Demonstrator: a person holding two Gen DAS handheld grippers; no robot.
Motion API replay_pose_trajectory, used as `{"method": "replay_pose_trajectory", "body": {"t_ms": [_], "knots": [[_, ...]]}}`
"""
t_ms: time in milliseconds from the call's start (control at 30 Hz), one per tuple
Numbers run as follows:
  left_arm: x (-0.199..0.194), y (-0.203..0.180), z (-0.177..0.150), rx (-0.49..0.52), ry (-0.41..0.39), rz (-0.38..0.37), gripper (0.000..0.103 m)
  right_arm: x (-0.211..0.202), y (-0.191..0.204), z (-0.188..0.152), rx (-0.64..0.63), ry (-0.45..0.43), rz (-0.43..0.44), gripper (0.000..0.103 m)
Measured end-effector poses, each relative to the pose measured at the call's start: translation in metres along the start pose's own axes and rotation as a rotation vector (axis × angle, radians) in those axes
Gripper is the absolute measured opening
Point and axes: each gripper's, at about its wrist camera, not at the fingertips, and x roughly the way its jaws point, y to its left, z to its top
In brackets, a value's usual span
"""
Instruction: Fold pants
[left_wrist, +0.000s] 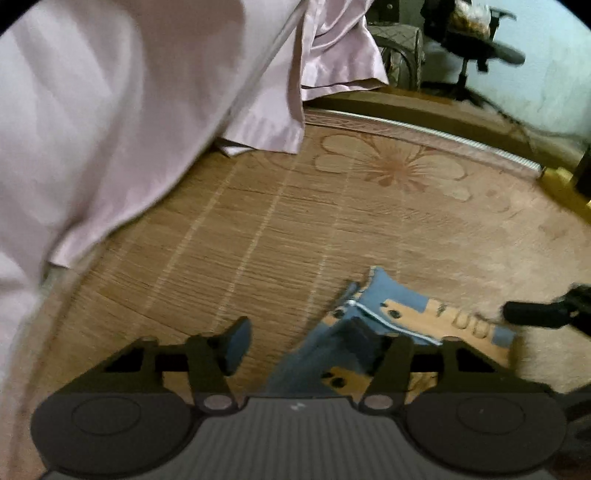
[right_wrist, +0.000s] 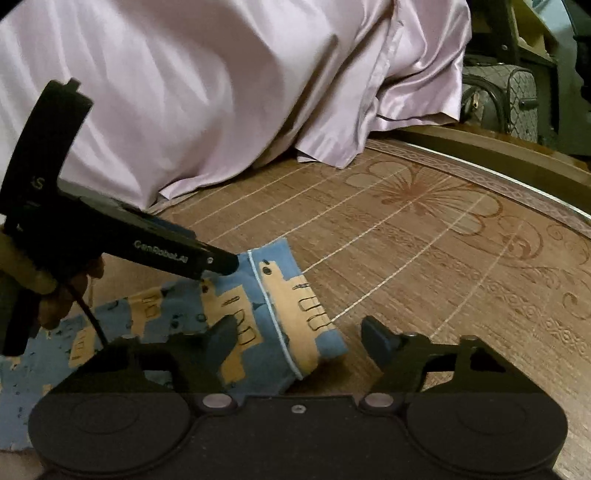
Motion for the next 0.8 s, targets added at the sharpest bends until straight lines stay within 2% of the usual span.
{"method": "replay_pose_trajectory", "body": {"t_ms": [67,100,200,267,333,400,467,533,700,800], "knots": [[0.006,0.000,-0.004,0.017,0.003,0.015,0.059,0.005,-0.004,0.001,0.013,0.012,-0.007,0.073],[0.010,-0.004,-0.008,0.056,0.013,0.070,0.060,0.007,-0.005,0.001,0.017,0.015,-0.013,0.073],[0.008,-0.014,-0.021,0.156,-0.045,0.163,0.068,0.011,-0.008,0.003,0.011,0.011,-0.029,0.073],[0.006,-0.018,-0.027,0.188,-0.070,0.183,0.069,0.015,-0.009,0.002,0.007,0.022,-0.025,0.073],[0.007,-0.020,-0.029,0.178,-0.083,0.198,0.070,0.017,-0.006,0.001,-0.022,0.020,-0.033,0.071],[0.007,-0.020,-0.028,0.155,-0.080,0.204,0.071,0.018,0.000,-0.001,-0.062,0.021,-0.032,0.061],[0.007,-0.020,-0.025,0.147,-0.066,0.220,0.078,0.017,0.004,-0.002,-0.090,0.019,-0.039,0.043],[0.004,-0.018,-0.021,0.137,-0.044,0.231,0.083,0.016,0.004,-0.003,-0.081,0.019,-0.034,0.040],[-0.017,-0.002,-0.010,-0.015,-0.071,0.155,0.086,0.013,0.000,-0.002,-0.042,0.015,0.008,0.018],[-0.033,0.015,-0.003,-0.168,-0.082,0.022,0.086,0.009,0.007,-0.002,-0.074,-0.008,0.007,0.016]]}}
